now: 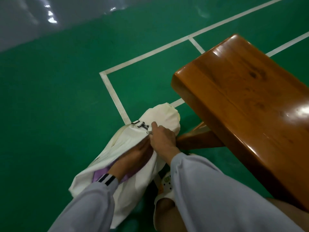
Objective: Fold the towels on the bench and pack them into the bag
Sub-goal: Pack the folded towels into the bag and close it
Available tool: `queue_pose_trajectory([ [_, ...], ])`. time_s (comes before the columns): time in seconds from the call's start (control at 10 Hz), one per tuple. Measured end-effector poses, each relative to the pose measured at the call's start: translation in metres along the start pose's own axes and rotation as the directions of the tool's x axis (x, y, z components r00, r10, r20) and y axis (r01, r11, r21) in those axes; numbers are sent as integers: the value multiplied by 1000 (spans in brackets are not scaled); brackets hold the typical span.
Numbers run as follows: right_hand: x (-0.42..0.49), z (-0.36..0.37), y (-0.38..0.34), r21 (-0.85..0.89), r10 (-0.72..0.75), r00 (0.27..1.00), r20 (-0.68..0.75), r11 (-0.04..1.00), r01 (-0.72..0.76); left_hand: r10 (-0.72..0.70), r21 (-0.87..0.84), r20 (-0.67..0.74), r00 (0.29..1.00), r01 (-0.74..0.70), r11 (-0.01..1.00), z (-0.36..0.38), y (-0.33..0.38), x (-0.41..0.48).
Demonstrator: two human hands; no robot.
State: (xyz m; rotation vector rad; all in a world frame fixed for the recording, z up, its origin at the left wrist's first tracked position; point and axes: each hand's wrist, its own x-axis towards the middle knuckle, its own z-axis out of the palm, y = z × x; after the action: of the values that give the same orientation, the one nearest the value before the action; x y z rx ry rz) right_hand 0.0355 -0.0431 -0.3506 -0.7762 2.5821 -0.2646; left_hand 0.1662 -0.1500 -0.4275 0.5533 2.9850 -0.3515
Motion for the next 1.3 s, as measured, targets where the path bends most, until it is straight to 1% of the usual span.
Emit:
queue_pose_trajectory([
  [0.1,-4,1,2,95,51,999,-4,994,-50,-459,-479,-124,880,352,804,-7,-8,-17],
  [0.2,-5,-1,4,314,174,982,77,931,-189,-683,-635,-28,730,515,576,-21,-16,-13],
  [0.3,-2,-3,9,394,195,970,148,888,-238,-754,-722,58,654,549,421,-52,-25,14],
  [0.4,2,-8,13,449,176,966,189,860,-244,-701,-701,163,694,582,413,-62,-32,40],
  [0.5,4,-9,18,468,179,959,221,843,-265,-646,-645,304,700,650,401,-58,-33,54],
  [0.6,5,-4,22,505,183,958,222,819,-273,-645,-619,326,691,672,407,-55,-35,60],
  [0.7,8,-1,26,572,197,954,226,766,-294,-674,-568,268,688,678,466,-53,-36,65],
  [0.8,13,1,27,599,210,948,239,737,-314,-697,-598,307,648,701,389,-54,-33,68],
  [0.9,14,2,27,562,228,946,232,762,-321,-688,-629,414,597,734,258,-48,-31,73],
  [1.0,11,5,32,567,226,952,206,765,-305,-629,-655,517,581,742,146,-43,-30,77],
  [1.1,9,6,33,582,190,964,188,769,-265,-553,-654,607,570,755,60,-44,-32,77],
  [1.2,8,5,26,525,105,981,162,833,-175,-437,-622,696,570,782,30,-57,-35,73],
  [1.3,7,1,20,384,-86,982,166,923,16,-323,-628,756,569,770,-113,-66,-40,64],
])
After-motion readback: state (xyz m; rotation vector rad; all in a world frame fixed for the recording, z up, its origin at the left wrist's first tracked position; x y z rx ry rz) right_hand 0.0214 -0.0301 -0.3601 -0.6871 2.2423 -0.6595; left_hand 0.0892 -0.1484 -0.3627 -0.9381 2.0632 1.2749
